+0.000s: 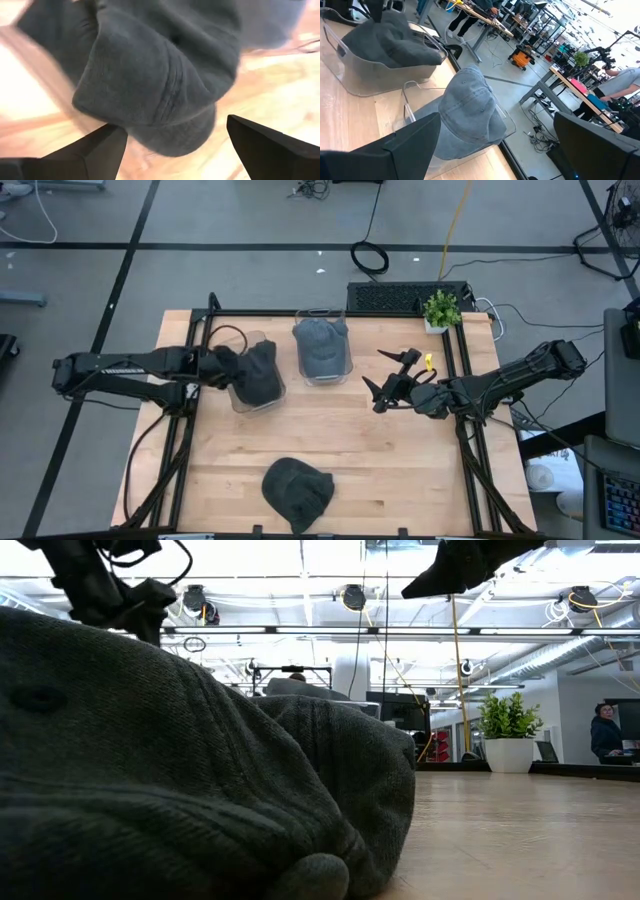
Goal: Pick & Place hat
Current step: Put the top black cap into the left transparent bin
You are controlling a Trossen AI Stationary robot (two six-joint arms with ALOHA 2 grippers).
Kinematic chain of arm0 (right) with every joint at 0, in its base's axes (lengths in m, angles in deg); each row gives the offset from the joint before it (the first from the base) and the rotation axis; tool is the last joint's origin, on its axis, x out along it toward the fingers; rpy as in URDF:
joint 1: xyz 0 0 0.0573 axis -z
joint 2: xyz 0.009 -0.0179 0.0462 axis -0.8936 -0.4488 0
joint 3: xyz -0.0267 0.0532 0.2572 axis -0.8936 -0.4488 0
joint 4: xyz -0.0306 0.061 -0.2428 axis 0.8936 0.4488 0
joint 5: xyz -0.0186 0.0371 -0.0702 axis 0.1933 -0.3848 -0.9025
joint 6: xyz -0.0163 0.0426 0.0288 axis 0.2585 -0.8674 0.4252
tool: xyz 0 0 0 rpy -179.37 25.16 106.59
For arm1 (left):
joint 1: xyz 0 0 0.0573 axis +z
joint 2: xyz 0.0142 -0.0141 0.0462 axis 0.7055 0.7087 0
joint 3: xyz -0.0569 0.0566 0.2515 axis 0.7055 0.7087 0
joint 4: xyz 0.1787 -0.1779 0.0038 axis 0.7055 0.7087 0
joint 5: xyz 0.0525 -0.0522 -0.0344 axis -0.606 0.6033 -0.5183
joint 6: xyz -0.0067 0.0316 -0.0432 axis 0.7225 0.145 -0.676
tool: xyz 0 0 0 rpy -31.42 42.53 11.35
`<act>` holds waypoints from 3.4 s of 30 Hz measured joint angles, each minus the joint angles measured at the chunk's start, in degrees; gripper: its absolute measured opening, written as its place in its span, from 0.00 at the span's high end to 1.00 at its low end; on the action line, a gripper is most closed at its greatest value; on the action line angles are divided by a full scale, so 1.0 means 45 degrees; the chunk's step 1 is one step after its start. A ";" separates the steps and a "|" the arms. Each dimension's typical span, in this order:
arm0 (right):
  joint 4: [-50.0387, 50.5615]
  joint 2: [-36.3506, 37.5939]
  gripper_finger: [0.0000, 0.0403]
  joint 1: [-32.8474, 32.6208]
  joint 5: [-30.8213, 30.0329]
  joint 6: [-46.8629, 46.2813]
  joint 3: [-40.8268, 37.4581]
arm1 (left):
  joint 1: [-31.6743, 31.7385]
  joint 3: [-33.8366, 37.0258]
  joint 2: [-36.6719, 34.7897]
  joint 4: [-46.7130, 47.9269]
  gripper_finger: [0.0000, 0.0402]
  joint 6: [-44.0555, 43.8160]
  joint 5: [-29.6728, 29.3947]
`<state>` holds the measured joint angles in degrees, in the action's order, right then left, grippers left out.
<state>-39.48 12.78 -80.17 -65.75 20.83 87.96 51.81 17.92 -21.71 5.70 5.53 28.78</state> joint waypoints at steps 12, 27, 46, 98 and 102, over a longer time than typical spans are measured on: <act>-0.0010 0.0000 0.06 0.0000 0.0000 0.0000 0.0000 | 0.0036 -0.0005 0.0010 0.2055 0.14 -0.0929 -0.0137; -0.0010 0.0000 0.06 0.0000 0.0000 0.0000 0.0000 | -0.0357 -0.0015 -0.0019 -0.0040 0.14 0.1270 0.1302; 0.0003 0.0000 0.06 0.0000 0.0019 0.0005 0.0000 | -0.0466 -0.0015 0.0012 -0.3411 0.14 0.5672 0.2242; -0.0957 -0.0005 0.06 0.1059 0.1967 0.0000 -0.0573 | 0.0597 -0.1876 0.2895 0.1296 0.99 0.5092 -0.0877; -0.0957 -0.0005 0.06 0.1054 0.1967 0.0000 -0.0573 | 0.0597 -0.2519 0.2976 0.0861 0.99 0.5471 -0.0995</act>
<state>-43.79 12.76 -75.43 -56.90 20.83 85.38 54.50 6.59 -8.31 9.57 30.15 24.31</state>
